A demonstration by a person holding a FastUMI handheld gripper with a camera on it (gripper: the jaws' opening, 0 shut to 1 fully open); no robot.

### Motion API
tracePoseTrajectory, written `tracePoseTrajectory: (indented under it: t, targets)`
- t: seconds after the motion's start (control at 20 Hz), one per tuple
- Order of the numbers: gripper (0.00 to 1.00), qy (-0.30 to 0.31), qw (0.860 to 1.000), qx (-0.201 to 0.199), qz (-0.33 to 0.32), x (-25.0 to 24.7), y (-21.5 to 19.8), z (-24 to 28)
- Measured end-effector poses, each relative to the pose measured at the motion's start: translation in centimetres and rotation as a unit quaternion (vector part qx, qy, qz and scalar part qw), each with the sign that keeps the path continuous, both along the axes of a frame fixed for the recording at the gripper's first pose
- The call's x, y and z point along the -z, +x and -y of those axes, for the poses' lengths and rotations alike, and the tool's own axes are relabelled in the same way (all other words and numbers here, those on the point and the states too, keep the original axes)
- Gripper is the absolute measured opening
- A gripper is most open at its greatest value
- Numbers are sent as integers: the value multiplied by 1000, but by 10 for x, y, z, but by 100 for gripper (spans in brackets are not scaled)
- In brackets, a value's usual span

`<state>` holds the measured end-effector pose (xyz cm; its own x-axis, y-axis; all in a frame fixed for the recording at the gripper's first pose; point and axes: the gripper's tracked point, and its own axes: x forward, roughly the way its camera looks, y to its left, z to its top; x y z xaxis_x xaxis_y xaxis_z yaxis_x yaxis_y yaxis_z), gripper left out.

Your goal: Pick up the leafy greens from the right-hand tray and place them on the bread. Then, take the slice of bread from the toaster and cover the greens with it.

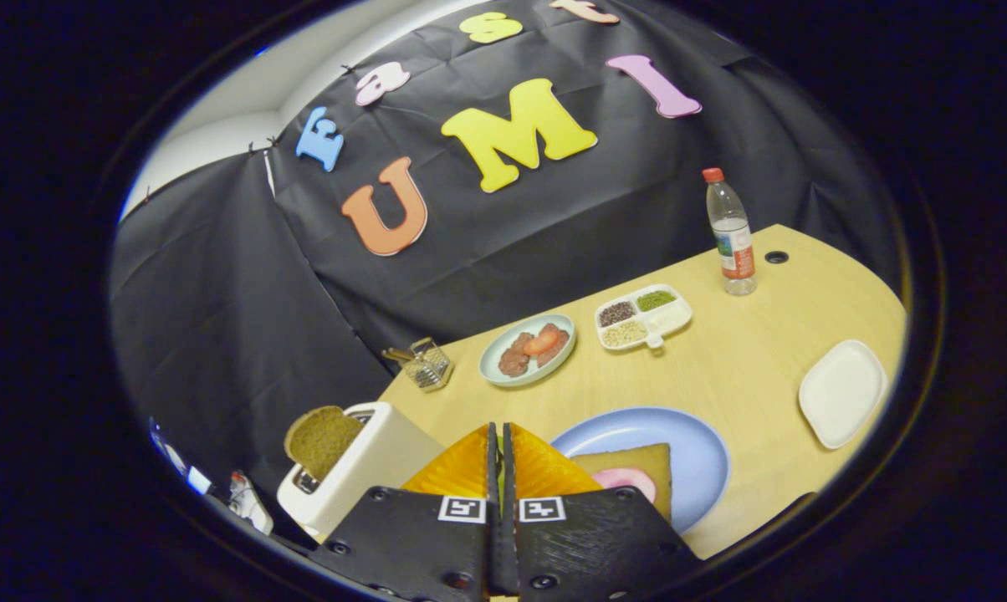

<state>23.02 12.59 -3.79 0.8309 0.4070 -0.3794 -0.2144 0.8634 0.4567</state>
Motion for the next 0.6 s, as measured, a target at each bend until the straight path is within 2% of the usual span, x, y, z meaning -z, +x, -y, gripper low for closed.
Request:
tracePoseTrajectory:
  t: [0.4, 0.6]
  targets:
    - [0, -65, 997, 39, -11, 39, 17, 58]
    - [1, -93, 995, 38, -15, 51, 19, 72]
